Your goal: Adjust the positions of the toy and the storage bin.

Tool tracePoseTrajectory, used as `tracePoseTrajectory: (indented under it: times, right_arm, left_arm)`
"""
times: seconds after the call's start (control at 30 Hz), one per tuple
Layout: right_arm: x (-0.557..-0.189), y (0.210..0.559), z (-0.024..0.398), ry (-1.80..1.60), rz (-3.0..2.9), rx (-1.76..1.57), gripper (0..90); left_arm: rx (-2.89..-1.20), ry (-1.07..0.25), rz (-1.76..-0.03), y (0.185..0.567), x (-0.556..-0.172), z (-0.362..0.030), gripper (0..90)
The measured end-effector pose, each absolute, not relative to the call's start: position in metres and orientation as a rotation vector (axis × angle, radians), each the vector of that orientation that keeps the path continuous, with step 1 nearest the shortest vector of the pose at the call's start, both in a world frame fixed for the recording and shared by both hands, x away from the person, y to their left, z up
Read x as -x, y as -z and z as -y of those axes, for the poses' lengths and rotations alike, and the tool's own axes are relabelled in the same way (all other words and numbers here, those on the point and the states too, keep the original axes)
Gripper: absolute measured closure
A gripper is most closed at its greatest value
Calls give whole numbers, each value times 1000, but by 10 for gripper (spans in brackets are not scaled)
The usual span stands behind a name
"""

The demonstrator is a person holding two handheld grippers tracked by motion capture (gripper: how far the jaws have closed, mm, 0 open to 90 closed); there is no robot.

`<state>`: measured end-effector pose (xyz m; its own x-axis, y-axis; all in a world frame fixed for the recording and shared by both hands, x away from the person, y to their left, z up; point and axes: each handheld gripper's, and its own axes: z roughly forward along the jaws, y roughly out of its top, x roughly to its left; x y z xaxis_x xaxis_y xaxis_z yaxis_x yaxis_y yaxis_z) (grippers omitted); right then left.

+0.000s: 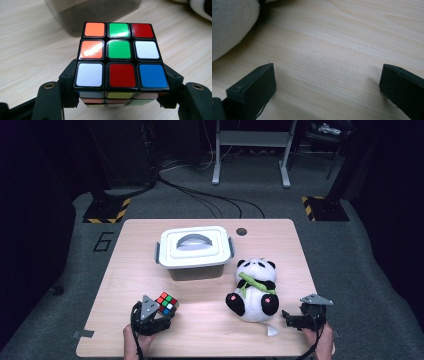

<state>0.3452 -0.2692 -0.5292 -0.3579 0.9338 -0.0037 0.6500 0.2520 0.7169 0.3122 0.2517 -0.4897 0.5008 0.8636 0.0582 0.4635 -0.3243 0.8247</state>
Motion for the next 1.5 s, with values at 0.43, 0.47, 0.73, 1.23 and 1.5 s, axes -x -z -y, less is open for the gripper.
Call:
tracePoseTrajectory:
  times: [0.43,0.47,0.73,1.23,1.5]
  right_arm:
    - [-345,529,269,-884,-2098,-1445,0]
    - [-345,529,269,-883,-2099,-1443,0]
    - [-345,529,269,-884,-2095,-1442,0]
    - [-345,529,269,-885,-2096,-1445,0]
    - [-345,529,269,-885,-2097,-1445,0]
  left_arm:
    - [-1881,-731,-1238,490,-328,-298,341]
    - [-1876,-735,-1246,490,-329,-301,341]
    - [-1843,-761,-1324,494,-345,-323,341]
    - [-1792,-778,-1425,497,-365,-352,340]
    - [-1773,-795,-1457,496,-377,-362,341]
